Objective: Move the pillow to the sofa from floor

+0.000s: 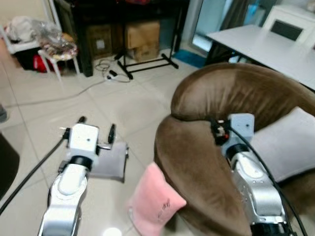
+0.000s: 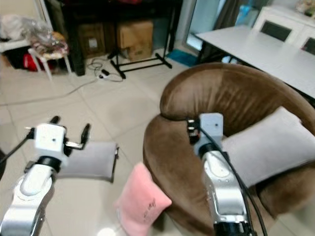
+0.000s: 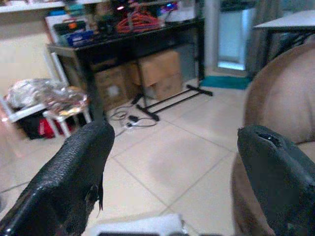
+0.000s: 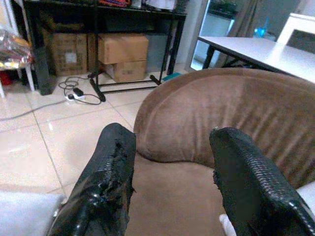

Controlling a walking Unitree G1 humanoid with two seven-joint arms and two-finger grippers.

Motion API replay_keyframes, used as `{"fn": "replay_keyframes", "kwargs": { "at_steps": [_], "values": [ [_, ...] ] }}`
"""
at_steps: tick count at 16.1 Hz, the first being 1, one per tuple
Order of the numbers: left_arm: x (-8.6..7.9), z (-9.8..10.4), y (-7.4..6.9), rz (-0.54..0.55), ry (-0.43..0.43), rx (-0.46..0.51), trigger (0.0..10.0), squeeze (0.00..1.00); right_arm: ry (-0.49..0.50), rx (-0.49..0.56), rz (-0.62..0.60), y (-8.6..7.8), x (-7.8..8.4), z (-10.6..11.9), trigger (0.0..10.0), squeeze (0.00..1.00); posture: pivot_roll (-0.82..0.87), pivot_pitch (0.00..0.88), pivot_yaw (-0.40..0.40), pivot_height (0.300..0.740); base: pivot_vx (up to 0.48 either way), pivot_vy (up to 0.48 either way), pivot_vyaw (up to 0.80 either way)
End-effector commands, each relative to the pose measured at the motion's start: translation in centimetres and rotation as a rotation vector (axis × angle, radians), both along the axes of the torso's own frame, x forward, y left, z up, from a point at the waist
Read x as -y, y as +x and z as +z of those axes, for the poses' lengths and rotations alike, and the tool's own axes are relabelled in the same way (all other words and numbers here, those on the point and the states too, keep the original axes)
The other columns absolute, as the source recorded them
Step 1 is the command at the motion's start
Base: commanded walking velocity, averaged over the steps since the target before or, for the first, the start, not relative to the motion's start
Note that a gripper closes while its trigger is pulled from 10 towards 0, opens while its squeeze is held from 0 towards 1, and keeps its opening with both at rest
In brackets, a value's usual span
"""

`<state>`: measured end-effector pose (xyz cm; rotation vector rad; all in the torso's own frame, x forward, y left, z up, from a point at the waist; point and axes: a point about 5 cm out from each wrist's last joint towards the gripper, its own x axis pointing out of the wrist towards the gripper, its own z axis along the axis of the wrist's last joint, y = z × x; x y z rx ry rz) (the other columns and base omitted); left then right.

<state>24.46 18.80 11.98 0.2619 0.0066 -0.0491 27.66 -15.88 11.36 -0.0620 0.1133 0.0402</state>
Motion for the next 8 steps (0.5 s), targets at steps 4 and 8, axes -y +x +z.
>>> {"fn": "replay_keyframes", "kwargs": {
  "at_steps": [4, 8],
  "values": [
    [0.52, 0.12, 0.24, 0.003, -0.012, 0.008, 10.0, 0.00, 0.019, -0.004, -0.024, 0.17, 0.41, 0.37, 10.0, 0.00, -0.09, 0.000, -0.114, 0.740, 0.300, 0.000, 0.00],
    [0.76, 0.15, 0.49, -0.009, -0.009, 0.007, 10.0, 0.00, 0.008, 0.004, -0.012, 0.09, 0.32, 0.59, 10.0, 0.00, -0.10, 0.000, -0.104, 0.740, 0.292, 0.000, 0.00]
  ]
}}
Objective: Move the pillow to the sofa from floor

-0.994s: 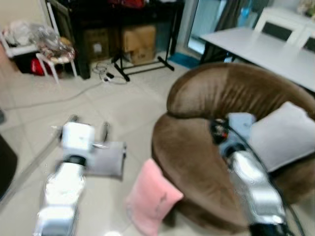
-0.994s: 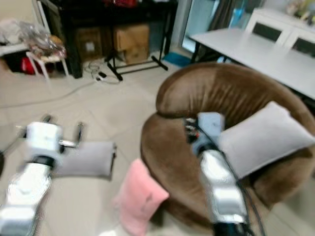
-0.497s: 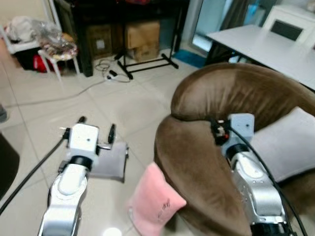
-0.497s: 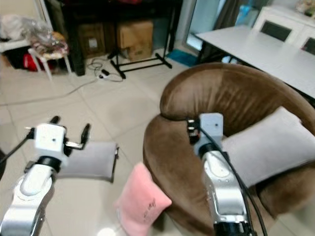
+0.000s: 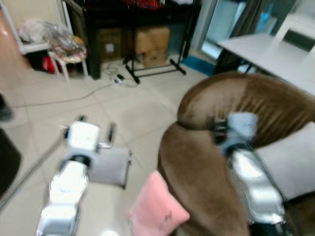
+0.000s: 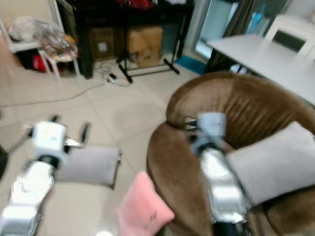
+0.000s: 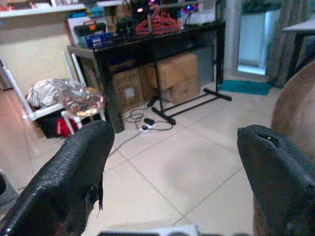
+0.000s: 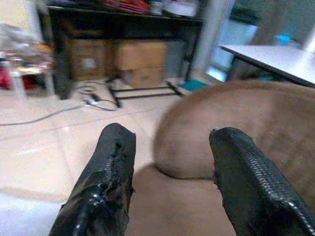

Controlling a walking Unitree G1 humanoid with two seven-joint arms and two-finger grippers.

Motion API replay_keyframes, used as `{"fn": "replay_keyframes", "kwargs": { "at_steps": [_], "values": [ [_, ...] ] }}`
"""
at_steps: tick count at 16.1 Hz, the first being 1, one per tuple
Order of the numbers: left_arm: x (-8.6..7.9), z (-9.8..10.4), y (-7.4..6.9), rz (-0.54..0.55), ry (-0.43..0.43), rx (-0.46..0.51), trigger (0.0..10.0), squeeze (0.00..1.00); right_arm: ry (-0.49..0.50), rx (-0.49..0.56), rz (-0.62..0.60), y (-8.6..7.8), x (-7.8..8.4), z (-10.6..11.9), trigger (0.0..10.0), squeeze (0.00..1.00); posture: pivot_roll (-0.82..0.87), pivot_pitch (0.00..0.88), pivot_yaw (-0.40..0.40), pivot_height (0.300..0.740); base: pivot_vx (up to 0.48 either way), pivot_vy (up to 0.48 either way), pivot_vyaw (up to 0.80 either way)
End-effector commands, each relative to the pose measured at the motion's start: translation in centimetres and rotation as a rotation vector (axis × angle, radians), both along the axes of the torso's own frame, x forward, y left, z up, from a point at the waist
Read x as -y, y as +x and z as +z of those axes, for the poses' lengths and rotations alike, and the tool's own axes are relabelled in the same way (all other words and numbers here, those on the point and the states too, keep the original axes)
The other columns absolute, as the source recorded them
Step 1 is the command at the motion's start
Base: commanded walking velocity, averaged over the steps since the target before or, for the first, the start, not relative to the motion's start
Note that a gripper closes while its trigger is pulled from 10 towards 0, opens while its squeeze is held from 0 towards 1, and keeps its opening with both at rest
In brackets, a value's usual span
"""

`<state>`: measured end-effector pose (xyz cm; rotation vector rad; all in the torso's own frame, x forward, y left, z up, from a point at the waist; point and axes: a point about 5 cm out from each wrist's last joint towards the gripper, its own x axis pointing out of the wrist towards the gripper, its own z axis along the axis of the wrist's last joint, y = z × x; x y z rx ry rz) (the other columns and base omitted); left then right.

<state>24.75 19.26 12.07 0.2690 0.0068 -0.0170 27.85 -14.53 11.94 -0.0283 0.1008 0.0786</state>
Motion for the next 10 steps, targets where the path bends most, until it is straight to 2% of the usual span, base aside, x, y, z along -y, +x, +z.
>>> {"fn": "replay_keyframes", "kwargs": {
  "at_steps": [1, 10],
  "values": [
    [1.31, 0.01, 0.18, -0.044, -0.009, -0.001, 10.0, 0.00, -0.009, -0.017, -0.058, -0.21, 1.72, -0.11, 10.0, 0.00, -0.10, 0.000, -0.105, 0.740, 0.000, 0.000, 0.00],
    [1.66, -0.03, 0.20, -0.040, 0.037, 0.001, 10.0, 0.00, 0.000, -0.028, -0.062, -0.34, 1.94, -0.33, 10.0, 0.00, -0.09, 0.000, -0.124, 0.665, 0.000, 0.000, 0.00]
  ]
}}
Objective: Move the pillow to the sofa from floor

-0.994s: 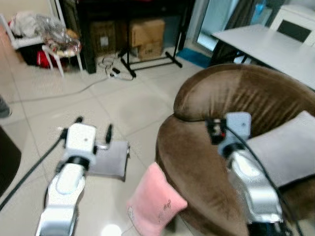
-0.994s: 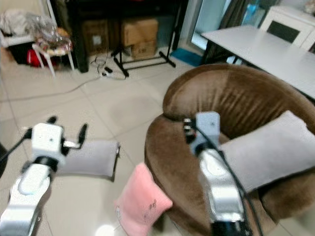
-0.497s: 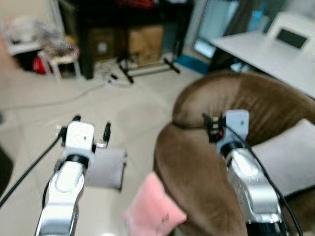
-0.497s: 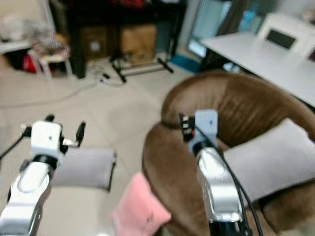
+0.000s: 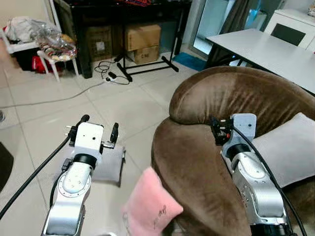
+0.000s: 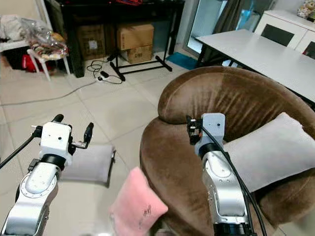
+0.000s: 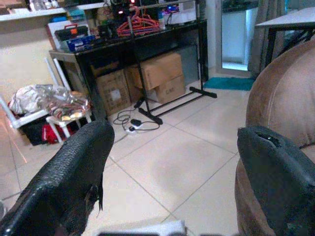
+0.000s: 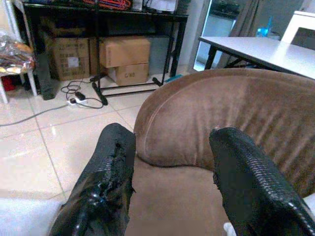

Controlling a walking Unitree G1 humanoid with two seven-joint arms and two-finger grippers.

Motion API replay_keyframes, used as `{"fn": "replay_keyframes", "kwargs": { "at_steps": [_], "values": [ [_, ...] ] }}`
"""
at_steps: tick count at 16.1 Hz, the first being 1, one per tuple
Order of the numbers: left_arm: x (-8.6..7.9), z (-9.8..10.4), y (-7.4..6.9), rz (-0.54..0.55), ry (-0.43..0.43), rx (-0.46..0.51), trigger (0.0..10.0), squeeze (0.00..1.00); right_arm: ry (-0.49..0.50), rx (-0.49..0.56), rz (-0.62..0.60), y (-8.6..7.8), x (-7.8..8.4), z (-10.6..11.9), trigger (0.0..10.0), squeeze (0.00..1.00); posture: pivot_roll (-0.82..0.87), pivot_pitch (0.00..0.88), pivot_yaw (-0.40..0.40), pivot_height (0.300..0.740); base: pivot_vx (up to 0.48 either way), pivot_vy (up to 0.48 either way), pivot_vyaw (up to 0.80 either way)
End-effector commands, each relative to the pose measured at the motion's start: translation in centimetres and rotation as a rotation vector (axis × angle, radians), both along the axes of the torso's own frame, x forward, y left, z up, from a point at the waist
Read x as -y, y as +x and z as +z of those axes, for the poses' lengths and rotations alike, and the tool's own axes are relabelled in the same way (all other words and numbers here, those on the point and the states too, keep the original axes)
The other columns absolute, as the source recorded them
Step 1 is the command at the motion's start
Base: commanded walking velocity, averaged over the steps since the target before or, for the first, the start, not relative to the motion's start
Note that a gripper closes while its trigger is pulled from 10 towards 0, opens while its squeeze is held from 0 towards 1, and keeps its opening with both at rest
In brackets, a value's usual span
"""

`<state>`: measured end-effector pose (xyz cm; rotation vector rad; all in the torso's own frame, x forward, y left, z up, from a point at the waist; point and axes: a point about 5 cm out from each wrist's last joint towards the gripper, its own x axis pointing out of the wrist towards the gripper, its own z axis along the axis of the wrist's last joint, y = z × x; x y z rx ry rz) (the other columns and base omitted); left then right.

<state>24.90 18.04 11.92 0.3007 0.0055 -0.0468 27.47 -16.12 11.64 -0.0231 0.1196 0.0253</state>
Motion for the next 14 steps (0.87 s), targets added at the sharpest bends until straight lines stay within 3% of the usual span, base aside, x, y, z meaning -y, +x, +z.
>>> {"fn": "replay_keyframes", "kwargs": {
  "at_steps": [1, 7, 14],
  "values": [
    [0.46, 0.11, 0.04, -0.011, 0.007, 0.004, 10.0, 0.00, -0.003, -0.010, -0.005, 0.06, 0.30, -0.05, 10.0, 0.00, -0.09, 0.000, -0.127, 0.655, 0.000, 0.000, 0.00],
    [0.48, 0.22, 0.14, -0.009, 0.003, 0.009, 10.0, 0.00, -0.001, -0.015, 0.006, 0.06, -0.04, -0.20, 10.0, 0.00, -0.08, 0.000, -0.126, 0.590, 0.000, 0.000, 0.00],
    [-0.42, 0.53, -0.25, 0.013, -0.016, 0.019, 10.0, 0.00, 0.002, -0.011, 0.021, 0.15, -0.51, -0.37, 10.0, 0.00, -0.06, 0.000, -0.117, 0.581, 0.000, 0.000, 0.00]
  ]
}}
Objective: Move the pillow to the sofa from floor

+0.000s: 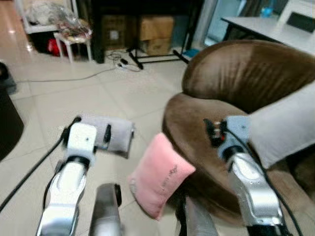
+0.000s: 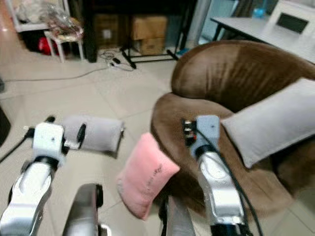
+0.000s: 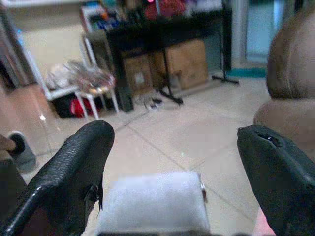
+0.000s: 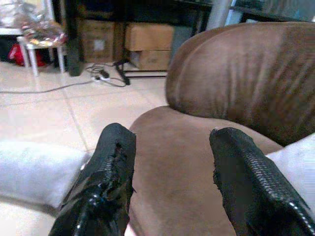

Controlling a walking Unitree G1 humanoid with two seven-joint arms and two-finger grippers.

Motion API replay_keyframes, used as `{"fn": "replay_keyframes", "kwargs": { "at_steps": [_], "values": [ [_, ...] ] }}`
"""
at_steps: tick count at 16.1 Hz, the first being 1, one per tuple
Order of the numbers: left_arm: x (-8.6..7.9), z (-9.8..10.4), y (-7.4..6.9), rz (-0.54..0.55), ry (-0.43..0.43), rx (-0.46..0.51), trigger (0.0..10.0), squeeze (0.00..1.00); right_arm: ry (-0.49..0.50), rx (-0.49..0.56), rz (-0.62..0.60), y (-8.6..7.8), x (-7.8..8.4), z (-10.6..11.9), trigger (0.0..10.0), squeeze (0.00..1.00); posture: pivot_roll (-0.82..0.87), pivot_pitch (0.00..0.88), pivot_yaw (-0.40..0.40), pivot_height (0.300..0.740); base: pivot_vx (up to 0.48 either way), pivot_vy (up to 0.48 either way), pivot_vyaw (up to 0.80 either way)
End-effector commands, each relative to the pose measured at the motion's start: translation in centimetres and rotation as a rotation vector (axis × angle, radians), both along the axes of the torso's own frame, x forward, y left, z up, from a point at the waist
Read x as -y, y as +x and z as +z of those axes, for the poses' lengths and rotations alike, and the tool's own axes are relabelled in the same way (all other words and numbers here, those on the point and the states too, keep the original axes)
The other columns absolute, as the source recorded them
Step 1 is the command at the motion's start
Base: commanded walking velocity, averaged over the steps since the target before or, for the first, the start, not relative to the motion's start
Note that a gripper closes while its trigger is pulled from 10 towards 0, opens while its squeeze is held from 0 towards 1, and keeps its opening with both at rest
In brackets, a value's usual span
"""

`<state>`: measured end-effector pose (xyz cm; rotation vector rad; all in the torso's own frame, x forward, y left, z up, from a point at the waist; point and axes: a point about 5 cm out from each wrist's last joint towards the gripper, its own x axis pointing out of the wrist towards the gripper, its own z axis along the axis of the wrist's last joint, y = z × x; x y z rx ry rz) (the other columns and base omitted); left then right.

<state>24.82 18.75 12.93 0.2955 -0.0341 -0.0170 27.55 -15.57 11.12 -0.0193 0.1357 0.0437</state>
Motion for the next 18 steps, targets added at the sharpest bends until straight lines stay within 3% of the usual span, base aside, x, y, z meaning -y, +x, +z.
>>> {"fn": "replay_keyframes", "kwargs": {
  "at_steps": [1, 6, 9, 11, 16, 18],
  "values": [
    [0.2, -0.5, -0.3, -0.010, -0.016, -0.026, 10.0, 0.00, -0.002, 0.003, 0.005, 0.1, -0.1, 0.1, 10.0, 0.00, -0.06, 0.000, -0.118, 0.581, 0.000, 0.000, 0.00],
    [-0.4, -0.9, -1.0, 0.003, -0.030, -0.041, 10.0, 0.00, -0.038, -0.005, 0.059, 0.6, -0.6, -0.1, 10.0, 0.00, -0.04, 0.000, -0.123, 0.581, 0.222, 0.000, 0.00],
    [-1.2, -0.8, -1.1, 0.028, -0.017, -0.040, 10.0, 0.00, -0.051, 0.000, 0.062, 0.8, -0.7, 0.0, 10.0, 0.00, -0.04, 0.000, -0.127, 0.581, 0.303, 0.000, 0.80],
    [-1.6, -0.8, -1.1, 0.037, -0.012, -0.041, 10.0, 0.00, -0.031, -0.009, 0.031, 0.8, -0.4, -0.1, 10.0, 0.00, -0.04, 0.000, -0.125, 0.581, 0.302, 0.000, 0.00],
    [-1.5, -0.9, -1.1, 0.024, -0.008, -0.046, 10.0, 0.00, -0.057, -0.024, 0.059, 0.6, -0.5, -0.5, 10.0, 0.00, -0.05, 0.000, -0.117, 0.581, 0.302, 0.000, 0.00],
    [-1.4, -1.0, -1.1, 0.019, -0.008, -0.049, 10.0, 0.00, -0.054, -0.029, 0.085, 0.4, -0.6, -0.5, 10.0, 0.00, -0.05, 0.000, -0.117, 0.581, 0.302, 0.000, 0.74]
  ]
}}
